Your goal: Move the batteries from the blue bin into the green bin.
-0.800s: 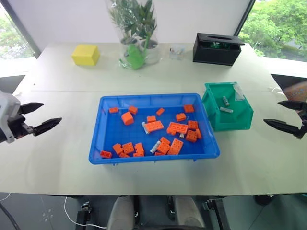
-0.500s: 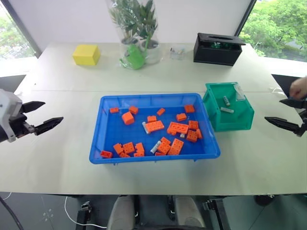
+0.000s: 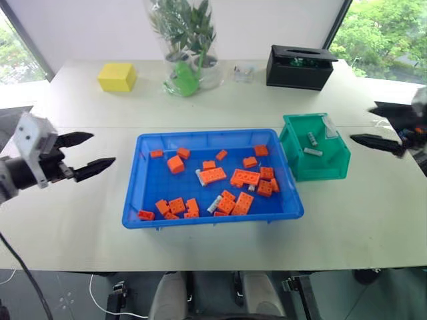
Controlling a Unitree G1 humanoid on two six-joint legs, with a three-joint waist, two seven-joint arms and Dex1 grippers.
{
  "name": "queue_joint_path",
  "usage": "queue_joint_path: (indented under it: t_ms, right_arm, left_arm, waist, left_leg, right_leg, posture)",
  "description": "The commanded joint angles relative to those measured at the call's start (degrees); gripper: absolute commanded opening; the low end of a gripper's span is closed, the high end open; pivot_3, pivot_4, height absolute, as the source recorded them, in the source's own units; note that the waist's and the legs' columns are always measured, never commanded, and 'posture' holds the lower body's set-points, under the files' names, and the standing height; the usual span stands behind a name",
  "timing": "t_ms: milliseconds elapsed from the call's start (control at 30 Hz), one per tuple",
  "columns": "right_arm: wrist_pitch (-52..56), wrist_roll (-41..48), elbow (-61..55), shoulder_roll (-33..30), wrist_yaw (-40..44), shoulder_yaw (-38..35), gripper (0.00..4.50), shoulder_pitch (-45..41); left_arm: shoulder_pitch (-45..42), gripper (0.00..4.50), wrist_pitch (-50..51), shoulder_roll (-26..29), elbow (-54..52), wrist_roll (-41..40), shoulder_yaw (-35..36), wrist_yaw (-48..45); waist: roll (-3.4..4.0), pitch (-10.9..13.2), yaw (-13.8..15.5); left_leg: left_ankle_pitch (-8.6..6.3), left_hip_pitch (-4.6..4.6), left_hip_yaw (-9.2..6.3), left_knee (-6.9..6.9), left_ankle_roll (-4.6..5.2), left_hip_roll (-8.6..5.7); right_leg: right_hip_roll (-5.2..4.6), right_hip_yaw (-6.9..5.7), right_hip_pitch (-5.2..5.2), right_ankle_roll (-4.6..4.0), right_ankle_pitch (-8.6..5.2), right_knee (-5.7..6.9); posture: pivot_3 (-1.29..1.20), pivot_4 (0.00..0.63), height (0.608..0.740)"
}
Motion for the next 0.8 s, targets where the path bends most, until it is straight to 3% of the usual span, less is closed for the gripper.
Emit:
queue_joint_path:
  t_ms: [33, 200, 400, 800]
  right_arm:
    - [5.5, 2.6, -9.1, 3.4, 2.5, 4.6, 4.49, -6.0]
    - [6.7, -0.3, -15.4, 14.7, 5.6, 17.3, 4.49, -13.8]
    - [1.3, -8.2, -10.4, 26.1, 5.5, 29.0, 4.49, -16.8]
    - [-9.5, -17.3, 7.6, 39.2, 4.2, 35.3, 4.49, -18.8]
  left_arm:
    - [-1.4, 4.50, 2.7, 0.9, -6.9, -4.1, -3.7, -3.4]
    - [-5.7, 4.50, 4.6, 1.2, -11.5, -6.2, -10.3, -7.2]
    - [-6.2, 4.50, 6.0, 2.7, -15.1, -7.8, -12.0, -9.9]
    - [-3.3, 4.50, 7.2, 2.8, -19.2, -8.1, -9.9, -7.7]
  waist:
    - [0.00, 0.0, 0.0]
    - [-0.01, 0.0, 0.2]
    - [-0.03, 0.0, 0.4]
    - [-0.05, 0.0, 0.1]
  left_leg:
    - [0.00, 0.02, 0.00, 0.00, 0.00, 0.00]
    - [0.00, -0.02, -0.01, 0.01, 0.00, -0.08]
    - [0.01, -0.09, 0.03, 0.06, 0.00, -0.16]
    - [0.04, -0.04, 0.02, 0.16, -0.04, -0.18]
  right_leg:
    - [0.00, 0.00, 0.01, 0.01, 0.00, 0.01]
    - [0.05, -0.01, 0.00, 0.03, 0.01, 0.01]
    - [0.04, -0.02, -0.02, 0.14, 0.08, 0.10]
    - [0.09, -0.03, -0.08, 0.14, 0.07, 0.48]
  posture:
    - [0.00, 0.150, 0.736]
    - [0.00, 0.150, 0.736]
    - [0.00, 0.150, 0.736]
    - [0.00, 0.150, 0.736]
